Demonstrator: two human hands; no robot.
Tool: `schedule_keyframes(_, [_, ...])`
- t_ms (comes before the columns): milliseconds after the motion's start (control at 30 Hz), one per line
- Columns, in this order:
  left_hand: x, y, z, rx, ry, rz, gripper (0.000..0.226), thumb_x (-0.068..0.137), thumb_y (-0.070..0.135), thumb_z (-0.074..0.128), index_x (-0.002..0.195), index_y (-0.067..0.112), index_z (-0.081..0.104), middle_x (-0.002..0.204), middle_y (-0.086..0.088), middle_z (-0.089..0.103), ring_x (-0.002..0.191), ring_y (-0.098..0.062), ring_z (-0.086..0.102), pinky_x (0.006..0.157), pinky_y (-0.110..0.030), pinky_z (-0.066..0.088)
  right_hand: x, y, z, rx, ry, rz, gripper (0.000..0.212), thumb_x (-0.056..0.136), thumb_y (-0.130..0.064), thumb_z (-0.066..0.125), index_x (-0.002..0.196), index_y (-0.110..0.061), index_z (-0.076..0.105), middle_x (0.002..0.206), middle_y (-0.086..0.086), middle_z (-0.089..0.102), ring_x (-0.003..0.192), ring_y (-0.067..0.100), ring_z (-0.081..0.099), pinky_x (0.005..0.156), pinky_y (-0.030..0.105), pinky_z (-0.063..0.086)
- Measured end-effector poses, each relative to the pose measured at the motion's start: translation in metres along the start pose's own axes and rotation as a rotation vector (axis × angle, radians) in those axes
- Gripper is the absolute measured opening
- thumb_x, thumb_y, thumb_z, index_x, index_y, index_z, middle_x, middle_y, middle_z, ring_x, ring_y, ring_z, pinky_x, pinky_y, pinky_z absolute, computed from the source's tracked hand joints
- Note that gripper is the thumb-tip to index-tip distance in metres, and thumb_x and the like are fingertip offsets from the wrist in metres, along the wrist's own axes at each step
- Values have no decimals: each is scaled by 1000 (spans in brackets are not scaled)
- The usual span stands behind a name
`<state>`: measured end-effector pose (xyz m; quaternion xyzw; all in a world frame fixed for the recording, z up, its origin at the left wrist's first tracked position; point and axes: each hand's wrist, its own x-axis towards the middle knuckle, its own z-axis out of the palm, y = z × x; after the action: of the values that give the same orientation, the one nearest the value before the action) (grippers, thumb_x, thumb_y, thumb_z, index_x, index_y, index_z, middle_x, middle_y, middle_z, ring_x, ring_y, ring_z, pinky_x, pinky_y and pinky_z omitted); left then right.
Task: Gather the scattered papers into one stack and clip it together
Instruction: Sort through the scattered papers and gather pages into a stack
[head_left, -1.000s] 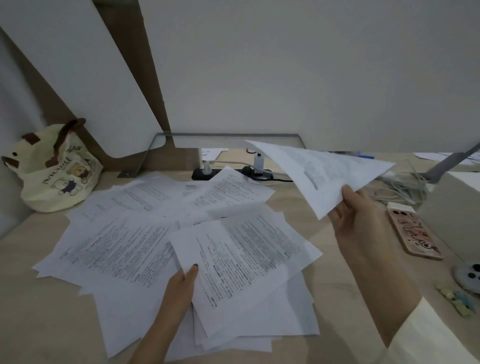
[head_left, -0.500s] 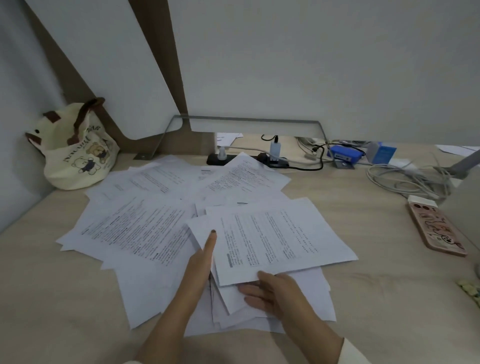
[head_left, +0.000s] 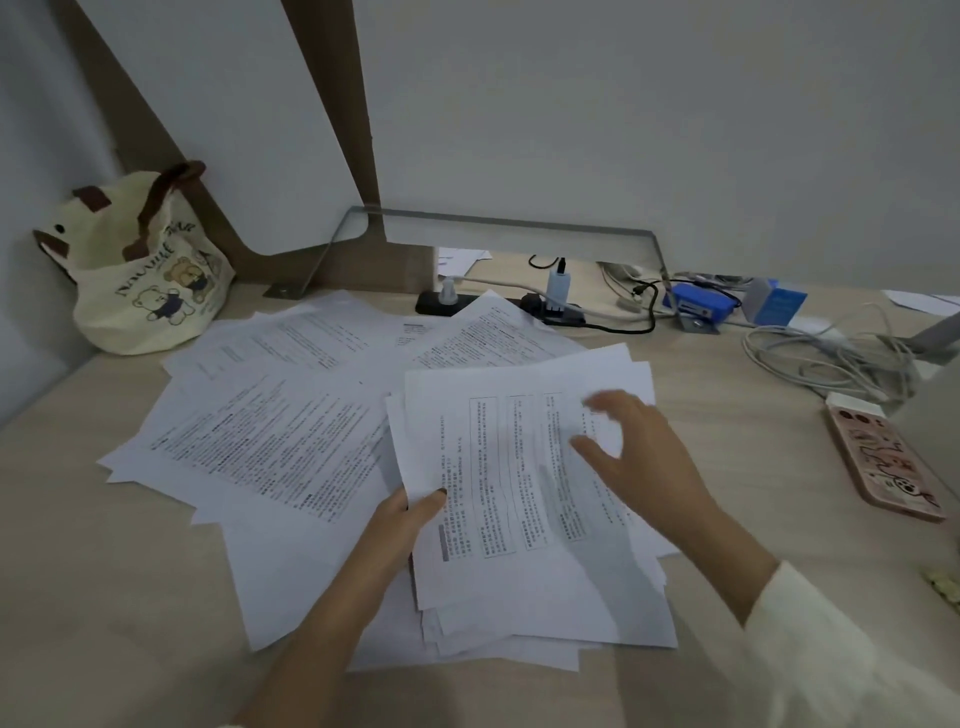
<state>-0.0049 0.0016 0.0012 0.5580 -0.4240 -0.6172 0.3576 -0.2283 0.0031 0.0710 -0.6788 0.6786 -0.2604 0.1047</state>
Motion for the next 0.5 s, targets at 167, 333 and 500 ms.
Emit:
schedule_keyframes(167, [-2, -1, -5, -10, -61, 9, 38, 92, 24, 54, 130, 19, 54, 122, -1, 64, 110, -18, 61, 103, -37, 43, 62, -5, 6, -355, -249, -210, 93, 78, -47, 66, 148, -22, 11, 156, 2, 19, 144, 22, 11, 117, 37, 10])
schedule_keyframes(333, [0, -2, -6, -11, -40, 42, 27, 92, 23, 54, 118, 28, 56, 111, 9, 67, 101, -7, 63, 88, -21, 48, 81, -11, 12, -242, -478, -176, 19, 85, -34, 61, 95, -20, 53, 91, -1, 56, 93, 22, 50, 70, 26, 37])
schedule_keyframes(500, [4, 2, -2, -94, 58, 20, 33, 91, 26, 54, 124, 24, 51, 120, 1, 61, 95, -9, 62, 70, -19, 53, 92, 36, 2, -70, -319, 156, 16, 91, -28, 53, 86, -13, 55, 81, 3, 54, 78, 22, 52, 68, 31, 38])
